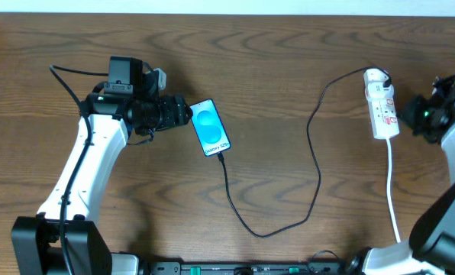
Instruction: Plug charger to phone and switch on socket
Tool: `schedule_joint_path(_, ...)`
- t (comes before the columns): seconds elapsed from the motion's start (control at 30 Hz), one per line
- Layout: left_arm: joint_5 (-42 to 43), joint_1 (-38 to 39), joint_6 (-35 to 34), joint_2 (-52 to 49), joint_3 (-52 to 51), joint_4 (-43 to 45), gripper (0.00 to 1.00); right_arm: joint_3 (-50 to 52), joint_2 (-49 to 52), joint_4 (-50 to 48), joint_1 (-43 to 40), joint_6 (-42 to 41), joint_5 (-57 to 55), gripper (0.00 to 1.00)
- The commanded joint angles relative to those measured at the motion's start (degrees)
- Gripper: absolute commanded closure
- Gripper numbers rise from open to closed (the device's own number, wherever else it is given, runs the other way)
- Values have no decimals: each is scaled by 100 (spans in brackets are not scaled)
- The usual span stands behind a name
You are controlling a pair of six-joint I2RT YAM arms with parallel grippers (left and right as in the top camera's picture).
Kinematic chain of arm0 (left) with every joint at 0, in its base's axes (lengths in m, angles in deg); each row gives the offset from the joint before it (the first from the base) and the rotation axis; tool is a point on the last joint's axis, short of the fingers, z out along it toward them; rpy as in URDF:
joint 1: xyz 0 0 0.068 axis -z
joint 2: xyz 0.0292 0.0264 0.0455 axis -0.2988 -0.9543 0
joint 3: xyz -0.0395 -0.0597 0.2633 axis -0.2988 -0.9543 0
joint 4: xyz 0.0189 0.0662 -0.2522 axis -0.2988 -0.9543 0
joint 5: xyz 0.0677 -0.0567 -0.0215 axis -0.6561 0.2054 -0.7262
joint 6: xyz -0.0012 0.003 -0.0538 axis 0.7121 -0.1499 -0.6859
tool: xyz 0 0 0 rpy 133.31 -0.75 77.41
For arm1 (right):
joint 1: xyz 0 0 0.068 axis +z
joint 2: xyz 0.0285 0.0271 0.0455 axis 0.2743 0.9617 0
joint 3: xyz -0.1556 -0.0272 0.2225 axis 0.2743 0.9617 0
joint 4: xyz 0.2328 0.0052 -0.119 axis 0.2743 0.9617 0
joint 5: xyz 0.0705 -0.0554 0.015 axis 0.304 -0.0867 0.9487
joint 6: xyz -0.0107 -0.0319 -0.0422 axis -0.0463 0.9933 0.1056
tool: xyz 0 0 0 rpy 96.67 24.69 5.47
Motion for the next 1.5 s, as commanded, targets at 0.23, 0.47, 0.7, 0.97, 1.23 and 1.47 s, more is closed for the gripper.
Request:
schedule_joint_path(0.23, -70, 17, 98, 98, -7, -44, 20, -1331, 1676, -11, -57, 2, 341, 99)
schedule_joint_path(0.47, -90, 17, 101, 98, -7, 42, 20, -1390, 1939, -240, -52, 0, 431, 99)
schedule_joint_path(0.7, -90, 17, 98, 98, -7, 85, 20, -1390, 1985, -437, 87, 2, 442, 99)
schedule_joint_path(0.97, -90, 17, 118, 98, -7, 85, 20, -1388, 2341, -417, 146, 0, 551, 99)
schedule_joint_path(1.23, -90, 17, 118, 98, -7, 87, 20, -1388, 2341, -278, 302, 0, 551, 99)
schedule_joint_path(1.47, -90, 17, 118, 98, -7, 85, 20, -1388, 2341, 166, 522, 0, 546, 99)
